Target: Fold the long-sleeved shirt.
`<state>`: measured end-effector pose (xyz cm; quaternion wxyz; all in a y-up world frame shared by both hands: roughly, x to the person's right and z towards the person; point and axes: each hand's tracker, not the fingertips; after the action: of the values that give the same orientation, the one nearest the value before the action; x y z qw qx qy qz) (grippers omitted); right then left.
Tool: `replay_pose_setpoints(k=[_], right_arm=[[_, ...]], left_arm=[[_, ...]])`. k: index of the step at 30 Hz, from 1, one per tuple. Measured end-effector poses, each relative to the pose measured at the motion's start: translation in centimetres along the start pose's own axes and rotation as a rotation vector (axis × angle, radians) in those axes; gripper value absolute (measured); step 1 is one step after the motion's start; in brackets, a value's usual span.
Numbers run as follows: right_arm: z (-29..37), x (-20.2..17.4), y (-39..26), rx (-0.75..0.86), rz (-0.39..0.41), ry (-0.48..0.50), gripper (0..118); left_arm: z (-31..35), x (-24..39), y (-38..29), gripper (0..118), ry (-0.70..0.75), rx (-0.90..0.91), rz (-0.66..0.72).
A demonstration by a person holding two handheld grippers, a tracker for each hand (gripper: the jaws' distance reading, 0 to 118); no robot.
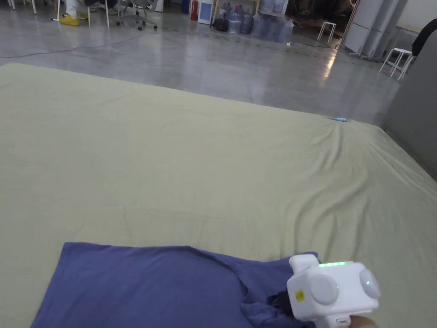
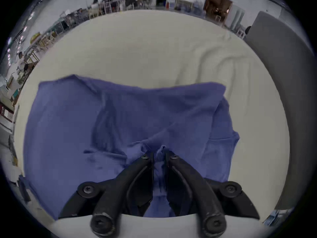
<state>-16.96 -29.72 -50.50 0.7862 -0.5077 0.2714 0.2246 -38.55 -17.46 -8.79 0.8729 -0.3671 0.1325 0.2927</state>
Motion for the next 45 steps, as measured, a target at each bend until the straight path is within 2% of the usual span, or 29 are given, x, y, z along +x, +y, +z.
replay_pose_setpoints(k=[2, 3, 4, 5, 6, 7, 8, 9, 11, 15, 16, 17, 18, 19, 20, 22, 23, 26, 27, 28, 30, 32, 34, 38, 41, 42, 43, 45], right_arm=[[0.2, -0.4, -0.6, 0.138, 0.065, -0.059, 8], [0.2, -0.6, 0.0, 0.086, 0.069, -0.051, 13], [0.4, -0.5, 0.3, 0.083, 0.068, -0.053, 22], [1.3, -0.4, 0.4, 0.073, 0.071, -0.048, 41], [2.6, 0.3, 1.0, 0.036, 0.068, -0.031, 72], [4.2, 0.9, 1.3, 0.037, 0.043, -0.022, 89], [6.5, 1.6, 1.2, 0.093, -0.007, 0.003, 95], [10.1, 2.1, 0.8, 0.198, -0.038, 0.011, 95], [15.3, 2.5, -1.0, 0.323, -0.048, 0.05, 95], [22.7, 1.2, -8.7, 0.406, -0.118, 0.106, 88], [23.1, 0.7, -10.5, 0.409, -0.127, 0.108, 71], [23.1, -0.2, -12.7, 0.397, -0.124, 0.102, 39], [22.8, -1.0, -15.0, 0.379, -0.123, 0.104, 0], [22.1, -1.9, -17.3, 0.338, -0.122, 0.096, 0], [21.5, -2.5, -18.8, 0.295, -0.119, 0.127, 0], [20.0, -3.1, -20.8, 0.172, -0.083, 0.246, 0], [19.6, -3.2, -21.2, 0.146, -0.098, 0.265, 0], [20.1, -2.5, -20.4, 0.173, -0.107, 0.236, 0], [20.1, -2.4, -19.9, 0.184, -0.101, 0.224, 0], [20.2, -2.2, -19.3, 0.2, -0.098, 0.21, 0], [20.7, -1.5, -17.8, 0.223, -0.108, 0.196, 0], [20.1, -1.4, -16.9, 0.224, -0.122, 0.202, 0], [19.5, -1.1, -15.8, 0.207, -0.149, 0.222, 0], [18.0, -1.3, -15.1, 0.185, -0.153, 0.243, 0], [17.0, -1.2, -15.1, 0.155, -0.131, 0.225, 0], [16.6, -0.9, -15.2, 0.147, -0.13, 0.21, 0], [16.3, -0.6, -15.2, 0.135, -0.13, 0.197, 0], [15.9, 0.3, -15.0, 0.12, -0.139, 0.181, 0]], left_arm=[[0.4, 0.0, -0.1, 0, 0.013, 0.009, 0.01], [0.7, 0.0, -0.1, 0, 0.018, 0.014, 0.015], [1.1, 0.1, -0.1, 0, 0.022, 0.02, 0.02], [1.4, 0.1, -0.1, 0, 0.023, 0.025, 0.024], [1.8, 0.3, -0.1, 0, 0.025, 0.031, 0.025], [2.2, 0.6, 0.0, 0, 0.004, 0.037, 0.033], [2.8, 0.7, 0.1, 0, 0.012, 0.051, 0.02], [3.5, 1.0, 0.1, 0, 0.019, 0.07, 0.003], [4.4, 1.3, 0.2, 0, 0.032, 0.096, -0.018], [5.1, 1.5, -0.6, 0, 0.058, 0.111, -0.034], [5.1, 1.5, -0.9, 0, 0.062, 0.11, -0.039], [4.9, 1.6, -1.4, 0, 0.072, 0.103, -0.045], [4.8, 2.0, -1.8, 0, 0.082, 0.092, -0.048], [4.5, 2.1, -2.3, 0, 0.094, 0.076, -0.052], [4.2, 2.0, -2.5, 0, 0.099, 0.062, -0.051], [3.2, 1.3, -2.5, 0, 0.099, 0.031, -0.035], [2.9, 0.9, -2.0, 0, 0.071, 0.021, -0.021], [1.5, -0.3, 1.6, 0, 0.039, 0.064, 0.011], [0.6, -0.7, 3.4, 6, 0.056, 0.076, -0.008], [-0.5, -1.3, 5.5, 34, 0.086, 0.098, 0.003], [-3.1, -2.6, 8.7, 118, 0.094, 0.096, 0.054], [-6.9, -4.5, 10.9, 115, 0.111, 0.012, 0.098], [-11.6, -6.3, 14.0, 115, 0.229, 0.042, 0.155], [-20.3, -10.3, 17.8, 111, 0.332, -0.07, 0.137], [-25.5, -11.6, 19.1, 105, 0.45, -0.146, 0.063], [-25.6, -10.7, 18.6, 94, 0.468, -0.146, 0.04], [-26.2, -10.5, 18.4, 90, 0.45, -0.149, 0.011], [-27.0, -10.0, 18.1, 89, 0.502, -0.163, -0.067]])
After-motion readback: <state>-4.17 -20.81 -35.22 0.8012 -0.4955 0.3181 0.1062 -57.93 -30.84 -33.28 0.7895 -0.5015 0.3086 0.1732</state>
